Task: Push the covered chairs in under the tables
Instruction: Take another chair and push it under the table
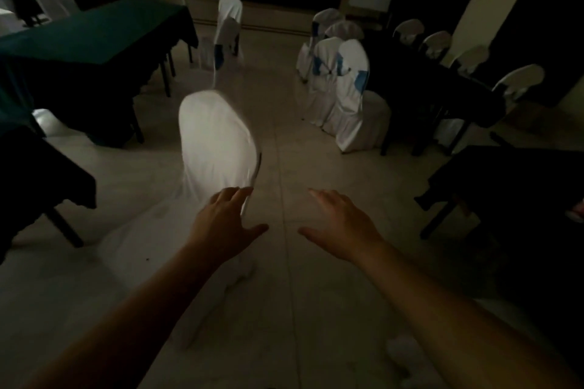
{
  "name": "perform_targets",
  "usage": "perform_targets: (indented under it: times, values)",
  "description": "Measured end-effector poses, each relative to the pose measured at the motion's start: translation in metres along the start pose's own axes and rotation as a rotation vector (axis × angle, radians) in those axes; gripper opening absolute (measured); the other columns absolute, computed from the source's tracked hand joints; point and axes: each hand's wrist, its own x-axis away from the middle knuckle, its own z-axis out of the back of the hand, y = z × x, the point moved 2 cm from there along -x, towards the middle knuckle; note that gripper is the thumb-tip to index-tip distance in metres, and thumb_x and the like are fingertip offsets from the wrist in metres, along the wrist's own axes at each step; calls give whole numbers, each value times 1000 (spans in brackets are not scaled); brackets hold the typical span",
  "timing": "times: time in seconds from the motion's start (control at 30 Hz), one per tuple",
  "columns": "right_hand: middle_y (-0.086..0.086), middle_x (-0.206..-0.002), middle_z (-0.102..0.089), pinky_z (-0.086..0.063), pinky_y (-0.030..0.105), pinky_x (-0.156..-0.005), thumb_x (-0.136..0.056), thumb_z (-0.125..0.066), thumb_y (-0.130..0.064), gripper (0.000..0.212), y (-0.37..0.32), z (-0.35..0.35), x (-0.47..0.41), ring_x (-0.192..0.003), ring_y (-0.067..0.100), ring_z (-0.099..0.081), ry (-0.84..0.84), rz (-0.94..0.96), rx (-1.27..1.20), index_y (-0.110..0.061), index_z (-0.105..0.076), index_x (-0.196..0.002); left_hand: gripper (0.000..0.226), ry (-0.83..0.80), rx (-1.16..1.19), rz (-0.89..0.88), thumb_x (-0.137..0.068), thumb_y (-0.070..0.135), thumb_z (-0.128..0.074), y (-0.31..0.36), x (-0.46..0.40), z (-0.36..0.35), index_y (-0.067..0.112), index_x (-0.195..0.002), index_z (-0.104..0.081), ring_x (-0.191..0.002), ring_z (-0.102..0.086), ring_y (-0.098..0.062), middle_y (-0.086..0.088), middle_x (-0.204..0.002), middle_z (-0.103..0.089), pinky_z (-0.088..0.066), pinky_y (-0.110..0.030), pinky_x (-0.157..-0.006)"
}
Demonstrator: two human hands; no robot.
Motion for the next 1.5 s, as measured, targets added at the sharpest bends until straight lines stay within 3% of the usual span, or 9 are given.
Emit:
perform_targets:
  times: [0.23, 0.43, 0.8, 1.03, 1.2, 1.43, 1.5]
  values:
    - [-5, -144, -37, -43, 39, -95, -76, -55, -70, 81, 80, 19, -135, -128, 16, -35, 6, 28, 5, -29, -32, -143, 89, -48, -14, 59, -68, 77, -59, 7, -151, -41, 32, -141, -34, -129, -40, -24, -2, -146, -40, -41, -43, -99]
    - [-7, -144, -37, -42, 36, -96, -76, -54, -70, 80, 148, -7, -252, -128, 14, -34, -55, 99, -53, -31, -34, -142, 91, -37, -36, 165, -64, 81, -55, -11, -255, -85, 33, -139, -35, -127, -42, -24, -1, -143, -43, -43, -42, -97]
    - [-1, -139, -43, -44, 40, -95, -77, -56, -66, 78, 229, -43, -515, -124, 22, -39, -249, 605, -52, -29, -35, -142, 88, 199, -99, 741, -64, 70, -69, -40, -393, -129, 35, -138, -35, -115, -50, -27, -5, -137, -47, -51, -43, -85]
    - [0, -133, -46, -47, 40, -89, -76, -62, -63, 77, 193, -55, -632, -116, 21, -44, -324, 930, -95, -31, -35, -141, 82, 384, -174, 997, -67, 62, -72, -43, -428, -125, 30, -136, -41, -106, -54, -24, -6, -129, -52, -50, -38, -77]
    - [0, -133, -50, -48, 39, -88, -73, -68, -61, 78, 139, -85, -705, -116, 21, -47, -332, 1174, -108, -31, -37, -138, 81, 488, -244, 1144, -67, 67, -69, -67, -452, -128, 32, -134, -41, -88, -58, -16, -3, -126, -56, -40, -25, -61]
    - [0, -135, -48, -48, 38, -88, -73, -70, -58, 81, 60, -130, -789, -117, 22, -47, -390, 1474, -99, -30, -36, -141, 81, 612, -231, 1337, -68, 67, -67, -119, -491, -133, 28, -134, -42, -82, -55, -16, -5, -122, -58, -40, -27, -63]
    - [1, -136, -47, -48, 39, -89, -73, -71, -57, 82, 42, -135, -804, -119, 21, -46, -406, 1544, -111, -30, -35, -142, 80, 635, -190, 1388, -69, 66, -68, -125, -499, -129, 28, -135, -41, -89, -58, -19, -4, -125, -57, -44, -29, -69]
